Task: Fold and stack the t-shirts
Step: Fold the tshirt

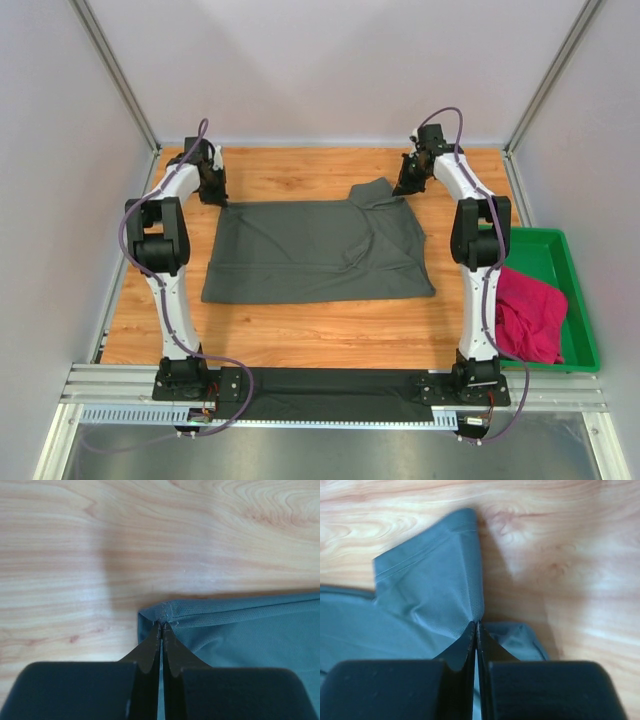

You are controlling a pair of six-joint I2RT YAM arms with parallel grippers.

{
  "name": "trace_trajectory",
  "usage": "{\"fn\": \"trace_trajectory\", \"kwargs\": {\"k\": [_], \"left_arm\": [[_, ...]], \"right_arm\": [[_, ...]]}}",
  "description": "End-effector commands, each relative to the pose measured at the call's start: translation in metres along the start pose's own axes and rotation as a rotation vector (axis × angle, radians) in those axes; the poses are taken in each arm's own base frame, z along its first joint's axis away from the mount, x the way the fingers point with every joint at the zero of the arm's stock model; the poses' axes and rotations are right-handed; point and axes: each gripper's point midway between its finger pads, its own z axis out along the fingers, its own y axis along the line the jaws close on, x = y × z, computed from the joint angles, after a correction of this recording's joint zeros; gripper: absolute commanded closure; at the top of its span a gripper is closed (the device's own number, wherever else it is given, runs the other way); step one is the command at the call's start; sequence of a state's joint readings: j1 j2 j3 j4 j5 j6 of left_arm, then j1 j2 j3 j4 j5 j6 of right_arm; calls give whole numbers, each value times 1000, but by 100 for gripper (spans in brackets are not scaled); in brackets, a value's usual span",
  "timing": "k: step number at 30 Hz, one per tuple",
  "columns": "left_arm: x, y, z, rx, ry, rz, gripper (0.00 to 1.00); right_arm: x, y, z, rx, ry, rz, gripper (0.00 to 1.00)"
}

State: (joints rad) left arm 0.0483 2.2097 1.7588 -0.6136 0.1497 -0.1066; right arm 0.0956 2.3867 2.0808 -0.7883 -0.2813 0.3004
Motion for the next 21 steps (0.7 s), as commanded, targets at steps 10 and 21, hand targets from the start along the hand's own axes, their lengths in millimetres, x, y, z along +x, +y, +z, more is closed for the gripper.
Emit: {"fn": "trace_trajectory", "kwargs": {"k": [10, 21], "left_arm": [[1, -2, -56, -26, -48, -31, 100], [42, 4, -89, -89, 4, -39, 100]], "right_arm": [[-2, 28, -84, -27, -91, 20, 100], [63, 18, -114, 10, 23, 94, 100]]}}
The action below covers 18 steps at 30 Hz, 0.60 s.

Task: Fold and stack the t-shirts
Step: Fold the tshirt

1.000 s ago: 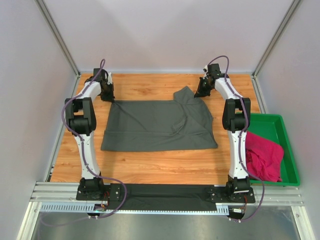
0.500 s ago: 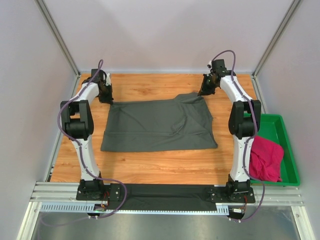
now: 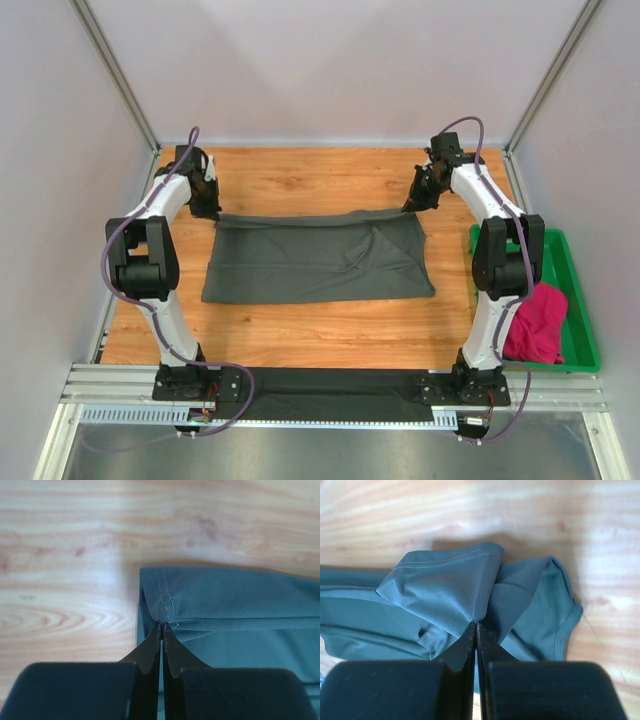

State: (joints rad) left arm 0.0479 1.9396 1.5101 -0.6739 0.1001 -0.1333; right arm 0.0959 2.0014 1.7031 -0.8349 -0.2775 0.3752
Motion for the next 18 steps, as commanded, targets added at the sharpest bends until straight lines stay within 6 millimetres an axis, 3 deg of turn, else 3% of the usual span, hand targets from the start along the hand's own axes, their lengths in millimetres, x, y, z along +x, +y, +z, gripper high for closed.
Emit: {"fn": "trace_trajectory", "kwargs": {"k": [1, 7, 12, 18], "left_arm": [[0, 7, -29, -41, -41, -8, 100], [18, 9, -40, -52, -25, -5, 100], [35, 11, -45, -65, -1, -23, 100], [51, 10, -38, -61, 41, -37, 100]], "right_arm": [[9, 7, -29, -9, -22, 3, 100], [26, 1, -44, 7, -23, 6, 100], [45, -7, -39, 11, 9, 19, 100], [53, -14, -36, 28, 20, 18, 100]]}}
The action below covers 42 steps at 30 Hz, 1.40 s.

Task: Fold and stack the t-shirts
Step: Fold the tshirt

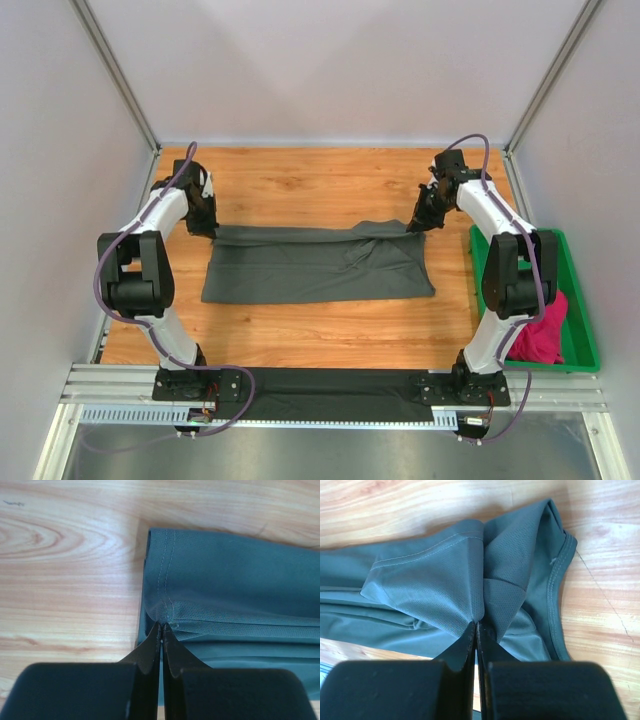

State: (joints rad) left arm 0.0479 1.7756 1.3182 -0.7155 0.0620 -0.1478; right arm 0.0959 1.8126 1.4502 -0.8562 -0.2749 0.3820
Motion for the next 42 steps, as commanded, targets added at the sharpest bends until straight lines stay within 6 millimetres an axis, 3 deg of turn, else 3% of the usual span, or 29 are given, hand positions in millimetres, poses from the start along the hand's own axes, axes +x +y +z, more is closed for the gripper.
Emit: {"fn": "trace_trajectory", "kwargs": {"k": [1, 7, 11, 14, 24, 29, 30, 31, 33, 34, 37, 39, 41, 42], "left_arm": [[1, 3, -10, -18, -21, -21, 100], [-4, 0, -9, -10, -41, -40, 100], [-18, -2, -15, -13, -65, -45, 100], [-22, 2, -18, -39, -69, -38, 100], [-3, 6, -11, -48, -23, -23, 100], [23, 13, -11, -98, 24, -88, 100], [24, 14, -18, -105, 8, -105, 98], [36, 16, -18, -121, 29, -123, 87], [40, 20, -30, -151, 9, -161, 71], [45, 22, -37, -165, 28, -170, 61], [37, 28, -62, -207, -22, -188, 54], [25, 27, -76, -208, -72, -205, 51], [16, 12, -74, -126, -88, -217, 52], [5, 3, -72, -80, -112, -233, 58]], "right_arm": [[-6, 3, -10, -4, -57, -14, 100], [-22, 12, -5, -31, -75, -14, 100], [-47, 27, -15, -47, -116, -25, 100], [-48, 27, -20, -42, -121, -20, 100], [4, -2, -7, 8, -30, 5, 100], [32, -27, -4, 89, 5, 23, 100], [34, -30, -5, 105, 0, 20, 99], [34, -34, -5, 119, -9, 7, 98], [28, -40, -11, 159, -34, 1, 81], [27, -38, -16, 159, -34, -3, 74], [8, -21, -36, 113, -119, -10, 59], [-2, 0, -45, 34, -175, -20, 55], [-14, 41, -39, -111, -200, -35, 55], [-21, 60, -35, -173, -211, -40, 56]]}}
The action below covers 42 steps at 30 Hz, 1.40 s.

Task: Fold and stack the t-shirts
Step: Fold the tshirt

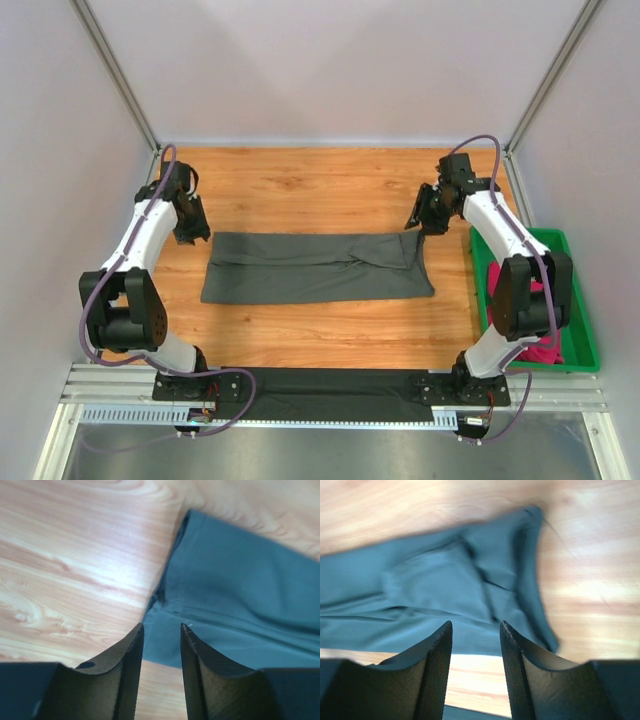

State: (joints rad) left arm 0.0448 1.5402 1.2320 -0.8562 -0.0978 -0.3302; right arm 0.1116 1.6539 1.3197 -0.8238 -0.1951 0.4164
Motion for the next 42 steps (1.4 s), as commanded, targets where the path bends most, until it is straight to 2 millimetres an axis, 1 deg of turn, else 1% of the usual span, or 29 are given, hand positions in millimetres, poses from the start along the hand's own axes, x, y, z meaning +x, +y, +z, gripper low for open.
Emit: {"fn": "trace_trajectory", "kwargs": {"k": [1, 2, 3, 4, 5, 6, 7, 8, 9, 11, 13, 15, 17, 19, 20, 24, 26, 27, 29, 30, 32, 33, 35, 36, 37, 39, 40, 41, 42], "left_arm": [[-20, -29, -4, 108, -22, -69, 60], [-19, -40, -1, 137, -7, -63, 61], [-23, -52, 4, 185, -14, -53, 66], [-19, -62, 14, 217, 16, -44, 67], [-19, -63, 21, 218, 27, -44, 69], [-15, -75, 26, 236, 39, -17, 75], [-9, -75, 38, 222, 82, -24, 78], [-5, -75, 42, 215, 106, -24, 79], [-2, -75, 46, 215, 118, -17, 81], [4, -71, 55, 194, 137, -2, 81], [13, -61, 62, 139, 168, 11, 84], [24, -55, 69, 117, 206, 27, 87], [30, -48, 75, 81, 218, 29, 88], [39, -45, 81, 63, 252, 35, 89], [42, -43, 83, 56, 266, 36, 89], [55, -37, 91, 33, 298, 44, 89], [59, -35, 91, 26, 316, 50, 90], [58, -31, 92, 1, 309, 54, 90], [57, -27, 91, -16, 301, 66, 90], [56, -25, 90, -24, 297, 69, 90], [52, -24, 85, -29, 277, 77, 90], [49, -24, 81, -28, 265, 76, 89], [38, -20, 61, -44, 202, 82, 85], [34, -18, 52, -56, 174, 93, 80], [24, -15, 34, -82, 105, 110, 78], [20, -13, 15, -101, 50, 142, 69], [14, -17, -2, -92, -18, 157, 66], [13, -19, -10, -85, -47, 162, 59], [11, -24, -17, -58, -78, 165, 54]], "right_arm": [[-34, 82, 4, -264, -79, -29, 56], [-33, 96, 11, -287, -60, -17, 57], [-37, 126, 7, -338, -60, -53, 58], [-29, 136, 27, -351, 1, -49, 62], [-28, 148, 31, -362, 20, -29, 64], [-28, 170, 29, -398, 16, -53, 67], [-20, 177, 41, -403, 52, -48, 70], [-9, 192, 44, -414, 74, -57, 73], [-5, 201, 46, -429, 87, -67, 79], [16, 211, 58, -425, 127, -88, 84], [33, 211, 71, -414, 159, -79, 90], [47, 207, 78, -396, 183, -70, 93], [61, 194, 84, -371, 208, -44, 96], [69, 185, 87, -352, 216, -22, 98], [82, 172, 94, -323, 243, -10, 98], [92, 154, 109, -284, 239, -5, 100], [97, 149, 112, -271, 256, -6, 100], [102, 145, 111, -262, 269, -2, 99], [104, 145, 105, -271, 256, -5, 100], [106, 142, 105, -264, 254, -6, 100], [101, 143, 103, -264, 243, -20, 99], [94, 146, 96, -260, 238, -53, 99], [82, 144, 85, -215, 205, -73, 93], [77, 143, 77, -193, 188, -75, 89], [70, 132, 60, -114, 162, -54, 78], [72, 122, 42, -53, 158, -13, 64], [66, 123, 28, -47, 117, 47, 54], [71, 119, 26, -33, 112, 75, 45], [70, 117, 22, -24, 88, 118, 15]]}}
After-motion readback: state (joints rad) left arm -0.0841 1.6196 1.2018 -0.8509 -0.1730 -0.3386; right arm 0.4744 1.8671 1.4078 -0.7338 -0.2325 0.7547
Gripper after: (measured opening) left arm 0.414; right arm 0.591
